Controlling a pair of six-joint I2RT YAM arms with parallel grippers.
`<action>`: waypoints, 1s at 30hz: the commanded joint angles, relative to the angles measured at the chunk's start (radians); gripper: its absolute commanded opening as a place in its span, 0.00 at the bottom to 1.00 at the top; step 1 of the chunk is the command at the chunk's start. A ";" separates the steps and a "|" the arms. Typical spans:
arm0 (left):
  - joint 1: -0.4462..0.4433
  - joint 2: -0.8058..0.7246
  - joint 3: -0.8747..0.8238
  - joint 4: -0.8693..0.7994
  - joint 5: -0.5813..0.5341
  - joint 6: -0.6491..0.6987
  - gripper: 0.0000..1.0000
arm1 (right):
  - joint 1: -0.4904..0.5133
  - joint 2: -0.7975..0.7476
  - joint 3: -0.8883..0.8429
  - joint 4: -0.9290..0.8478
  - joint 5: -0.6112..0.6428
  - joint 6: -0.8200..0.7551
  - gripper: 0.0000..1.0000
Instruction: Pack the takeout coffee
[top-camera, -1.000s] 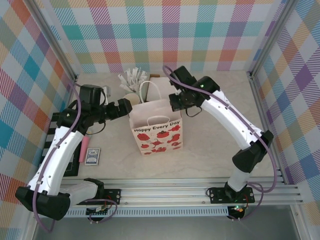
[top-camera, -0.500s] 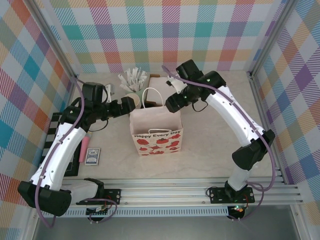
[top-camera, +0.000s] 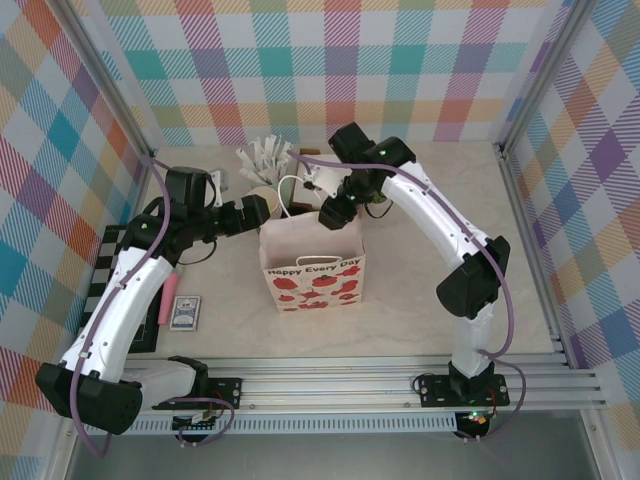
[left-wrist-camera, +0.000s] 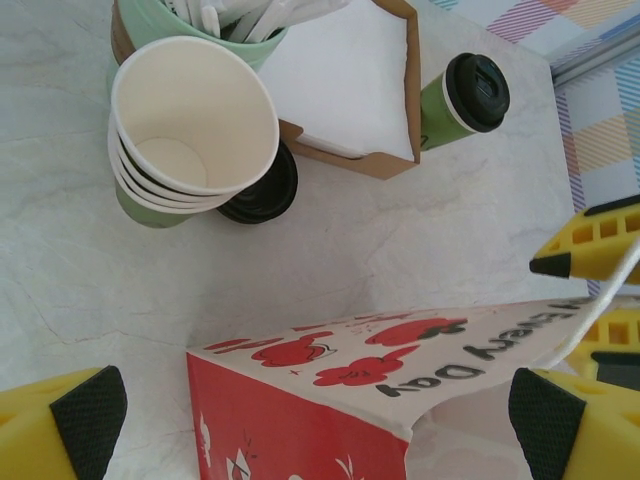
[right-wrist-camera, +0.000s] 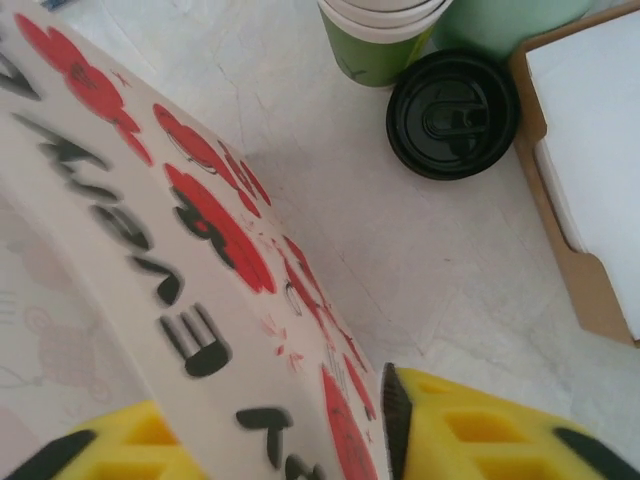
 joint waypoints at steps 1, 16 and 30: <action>-0.009 -0.022 -0.011 0.022 -0.012 0.016 1.00 | 0.009 -0.051 -0.016 0.003 -0.034 -0.006 0.27; -0.005 -0.059 -0.001 0.057 -0.194 -0.059 1.00 | 0.002 -0.322 -0.258 0.187 -0.030 0.363 0.02; 0.000 -0.020 0.014 0.038 -0.196 -0.105 1.00 | 0.059 -0.355 -0.563 0.222 0.120 0.719 0.07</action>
